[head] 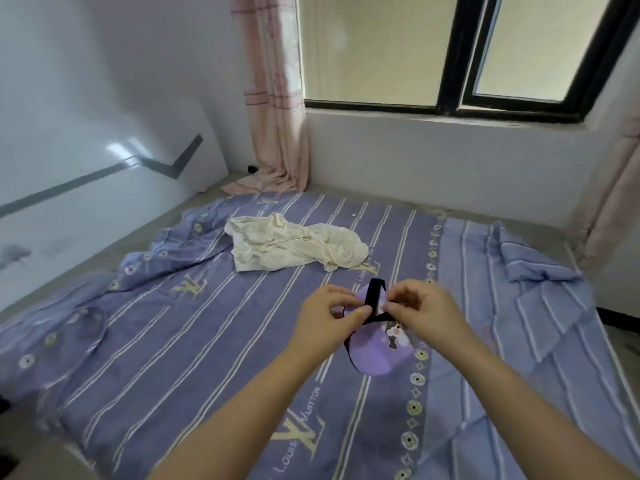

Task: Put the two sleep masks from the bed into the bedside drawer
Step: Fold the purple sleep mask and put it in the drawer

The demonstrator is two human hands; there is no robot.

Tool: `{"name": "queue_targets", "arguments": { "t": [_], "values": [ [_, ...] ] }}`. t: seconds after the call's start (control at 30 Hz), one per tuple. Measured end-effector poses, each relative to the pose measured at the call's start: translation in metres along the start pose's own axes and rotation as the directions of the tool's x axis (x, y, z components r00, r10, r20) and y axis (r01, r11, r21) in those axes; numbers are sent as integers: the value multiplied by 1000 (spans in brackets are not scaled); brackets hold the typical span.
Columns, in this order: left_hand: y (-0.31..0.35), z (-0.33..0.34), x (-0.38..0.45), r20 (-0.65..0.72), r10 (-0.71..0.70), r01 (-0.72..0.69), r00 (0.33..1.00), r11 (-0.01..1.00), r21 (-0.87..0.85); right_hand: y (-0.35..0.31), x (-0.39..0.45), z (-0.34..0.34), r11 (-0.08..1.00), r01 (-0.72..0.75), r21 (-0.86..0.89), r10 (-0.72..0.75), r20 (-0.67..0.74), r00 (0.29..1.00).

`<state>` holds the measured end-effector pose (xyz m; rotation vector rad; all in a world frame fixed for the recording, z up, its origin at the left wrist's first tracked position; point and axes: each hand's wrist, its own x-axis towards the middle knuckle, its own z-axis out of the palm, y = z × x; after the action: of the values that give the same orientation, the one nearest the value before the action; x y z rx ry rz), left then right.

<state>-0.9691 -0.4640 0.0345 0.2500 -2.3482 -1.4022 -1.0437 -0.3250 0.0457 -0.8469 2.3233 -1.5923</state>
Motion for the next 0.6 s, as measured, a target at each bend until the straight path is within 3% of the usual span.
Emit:
{"name": "queue_targets", "arguments": {
  "t": [0.2,0.23,0.3,0.37,0.43,0.5,0.6],
  "values": [
    [-38,-66,-63,-276,-200,243,940,961,131,-23,-11,100,990,140,33,-143,290,946],
    [-45,-80,-75,-350,-277,314,895,948,55,-28,-14,117,988,146,50,-154,333,930],
    [-62,-114,-98,-446,-531,461,721,847,-263,-39,-21,151,982,165,94,-190,405,894],
    [-78,-148,-125,-330,-793,568,513,601,-562,-50,-30,186,967,194,164,-247,431,868],
    [-93,-179,-162,-95,-910,613,403,346,-710,-65,-40,225,951,209,229,-294,459,838],
    [-106,-208,-204,78,-913,629,400,211,-748,-81,-48,272,943,167,288,-294,486,823],
    [-123,-259,-259,67,-899,634,432,250,-732,-105,-57,355,935,39,352,-242,554,797]
  ]
}}
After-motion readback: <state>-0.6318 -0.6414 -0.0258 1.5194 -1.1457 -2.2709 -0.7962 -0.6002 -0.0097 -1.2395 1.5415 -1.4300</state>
